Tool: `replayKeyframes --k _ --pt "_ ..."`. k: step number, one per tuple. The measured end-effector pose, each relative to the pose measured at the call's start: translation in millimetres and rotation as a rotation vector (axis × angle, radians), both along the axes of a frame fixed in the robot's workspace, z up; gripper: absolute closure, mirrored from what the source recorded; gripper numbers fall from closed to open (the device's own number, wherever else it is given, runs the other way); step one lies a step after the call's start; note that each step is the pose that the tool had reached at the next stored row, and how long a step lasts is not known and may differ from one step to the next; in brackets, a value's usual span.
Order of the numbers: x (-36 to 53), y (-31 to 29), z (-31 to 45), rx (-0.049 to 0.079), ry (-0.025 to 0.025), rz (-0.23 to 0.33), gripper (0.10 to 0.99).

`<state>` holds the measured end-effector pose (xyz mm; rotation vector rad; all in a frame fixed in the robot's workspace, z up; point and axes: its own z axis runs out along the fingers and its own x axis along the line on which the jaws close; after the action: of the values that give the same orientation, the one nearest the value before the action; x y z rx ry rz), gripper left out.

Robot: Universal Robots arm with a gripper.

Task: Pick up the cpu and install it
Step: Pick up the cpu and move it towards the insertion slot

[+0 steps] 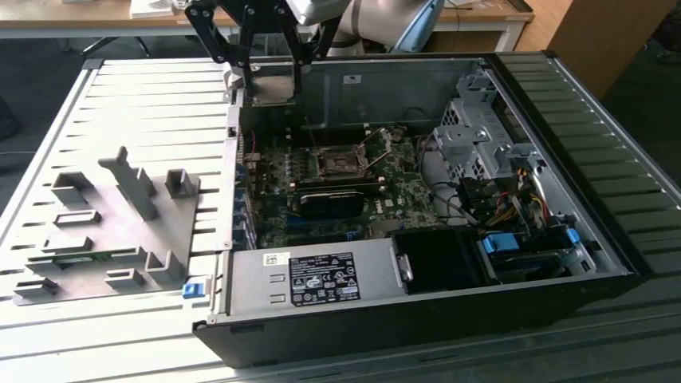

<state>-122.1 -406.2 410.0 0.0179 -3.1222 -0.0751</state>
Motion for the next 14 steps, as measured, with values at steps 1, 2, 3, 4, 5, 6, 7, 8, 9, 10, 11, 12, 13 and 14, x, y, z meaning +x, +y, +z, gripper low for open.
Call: replayKeyframes --k 1,2,3,4,5,6,7,8,9,10,11,12,13,14 --pt "1.3 0.0 0.0 0.0 0.0 0.0 0.545" --pt "2.6 0.0 -0.1 0.0 -0.0001 0.0 0.545" --pt "3.8 0.0 -0.1 0.0 -0.0001 0.0 0.545" --pt "5.0 0.0 -0.2 0.0 -0.0002 0.0 0.545" --pt "6.3 0.1 -0.2 0.0 -0.0002 0.0 0.545" --pt "7.5 0.0 -0.2 0.0 -0.0002 0.0 0.545" --pt "8.9 0.1 -0.3 0.0 -0.0003 0.0 0.545" --pt "10.2 0.1 -0.3 0.0 -0.0003 0.0 0.545" --pt "11.4 0.1 -0.3 0.0 -0.0003 0.0 0.545" --pt "12.7 0.1 -0.4 0.0 -0.0003 0.0 0.545" --pt "14.0 0.1 -0.4 0.0 -0.0004 0.0 0.545" --pt "15.3 0.2 -0.5 0.0 -0.0004 0.0 0.545" --pt "16.6 0.2 -0.5 0.0 -0.0005 0.0 0.545" --pt "17.9 0.3 -0.5 0.0 -0.0005 0.0 0.545"
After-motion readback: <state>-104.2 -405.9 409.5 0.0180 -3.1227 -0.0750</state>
